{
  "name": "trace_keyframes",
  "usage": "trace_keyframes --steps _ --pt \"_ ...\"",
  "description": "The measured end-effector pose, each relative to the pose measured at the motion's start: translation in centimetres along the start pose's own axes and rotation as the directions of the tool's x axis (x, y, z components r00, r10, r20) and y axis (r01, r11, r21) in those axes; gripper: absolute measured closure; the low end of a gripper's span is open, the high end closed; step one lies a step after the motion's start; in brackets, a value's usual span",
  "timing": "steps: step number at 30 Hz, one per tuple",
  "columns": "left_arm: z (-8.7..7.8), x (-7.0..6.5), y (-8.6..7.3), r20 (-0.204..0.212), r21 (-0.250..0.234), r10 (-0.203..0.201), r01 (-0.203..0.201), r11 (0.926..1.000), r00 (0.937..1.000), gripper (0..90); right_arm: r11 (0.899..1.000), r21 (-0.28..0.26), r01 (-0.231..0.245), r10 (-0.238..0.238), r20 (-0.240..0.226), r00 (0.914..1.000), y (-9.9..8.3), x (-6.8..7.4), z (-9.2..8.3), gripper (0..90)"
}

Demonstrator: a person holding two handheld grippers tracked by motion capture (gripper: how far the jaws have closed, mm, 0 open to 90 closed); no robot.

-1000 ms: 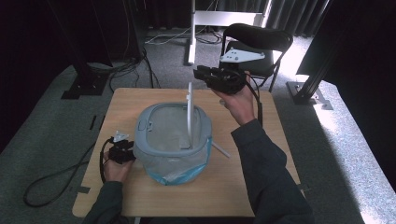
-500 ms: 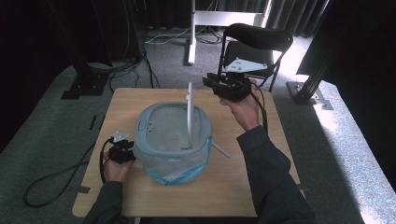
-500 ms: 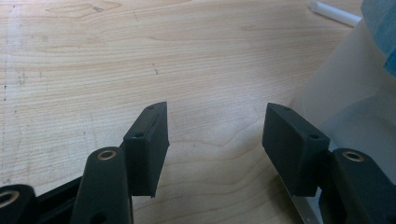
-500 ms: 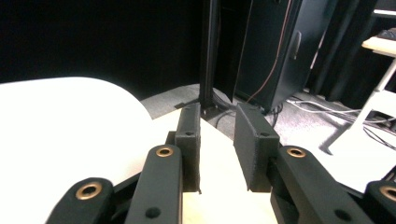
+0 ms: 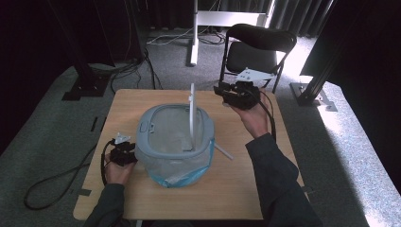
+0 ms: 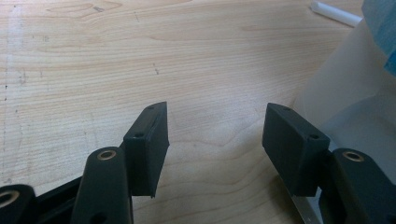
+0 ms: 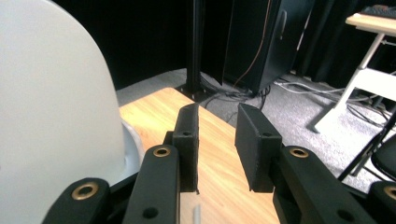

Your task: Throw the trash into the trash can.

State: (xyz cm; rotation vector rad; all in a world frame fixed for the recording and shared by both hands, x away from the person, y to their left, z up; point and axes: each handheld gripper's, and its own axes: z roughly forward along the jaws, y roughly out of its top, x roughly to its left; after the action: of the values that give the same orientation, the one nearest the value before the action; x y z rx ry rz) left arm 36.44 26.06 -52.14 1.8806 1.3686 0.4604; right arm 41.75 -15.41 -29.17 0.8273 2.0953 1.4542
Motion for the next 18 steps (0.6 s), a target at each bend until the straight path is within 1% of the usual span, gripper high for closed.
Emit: trace_keyframes --steps 1,2,9,10,11,12,13,14,17,18 --pt "0.0 0.0 0.0 0.0 0.0 0.0 0.0 1.0 1.0 41.2 1.0 0.0 0.0 0.0 0.0 1.0 0.0 0.0 0.0 69.3" --pt "0.0 0.0 0.0 0.0 -0.001 0.0 0.0 1.0 1.0 41.2 1.0 0.014 -0.002 0.001 0.006 1.0 -0.6 -0.2 0.1 69.2" --pt "0.0 0.0 0.0 0.0 0.001 0.0 0.0 1.0 1.0 41.2 0.999 0.045 -0.008 0.007 0.015 0.9999 -2.1 -0.6 0.5 69.1" --pt "0.0 0.0 0.0 0.0 0.001 0.0 0.0 1.0 1.0 41.2 0.999 0.045 -0.008 0.007 0.015 0.9999 -2.1 -0.6 0.5 69.1" --pt "0.0 0.0 0.0 0.0 0.001 0.001 -0.001 1.0 1.0 41.2 0.998 0.063 -0.004 0.003 0.017 0.9999 -2.7 -0.6 0.7 69.0" --pt "0.0 0.0 0.0 0.0 0.001 0.001 -0.001 1.0 1.0 41.2 0.998 0.063 -0.004 0.003 0.017 0.9999 -2.7 -0.6 0.7 69.0" --pt "0.0 0.0 0.0 0.0 0.001 0.0 0.0 1.0 1.0 41.2 0.997 0.078 -0.003 0.002 0.019 0.9998 -3.2 -0.6 0.9 69.0" --pt "0.0 0.0 0.0 0.0 0.002 0.001 -0.001 1.0 1.0 41.2 0.997 0.078 -0.003 0.002 0.019 0.9998 -3.2 -0.6 0.9 69.0" --pt "0.0 0.0 0.0 -0.001 0.0 0.001 -0.001 1.0 1.0 41.2 0.995 0.099 -0.005 0.003 0.018 0.9998 -4.2 -0.6 1.2 68.8" --pt "0.0 0.0 0.0 -0.001 0.0 0.001 -0.001 1.0 1.0 41.2 0.995 0.099 -0.005 0.003 0.018 0.9998 -4.2 -0.6 1.2 68.8"
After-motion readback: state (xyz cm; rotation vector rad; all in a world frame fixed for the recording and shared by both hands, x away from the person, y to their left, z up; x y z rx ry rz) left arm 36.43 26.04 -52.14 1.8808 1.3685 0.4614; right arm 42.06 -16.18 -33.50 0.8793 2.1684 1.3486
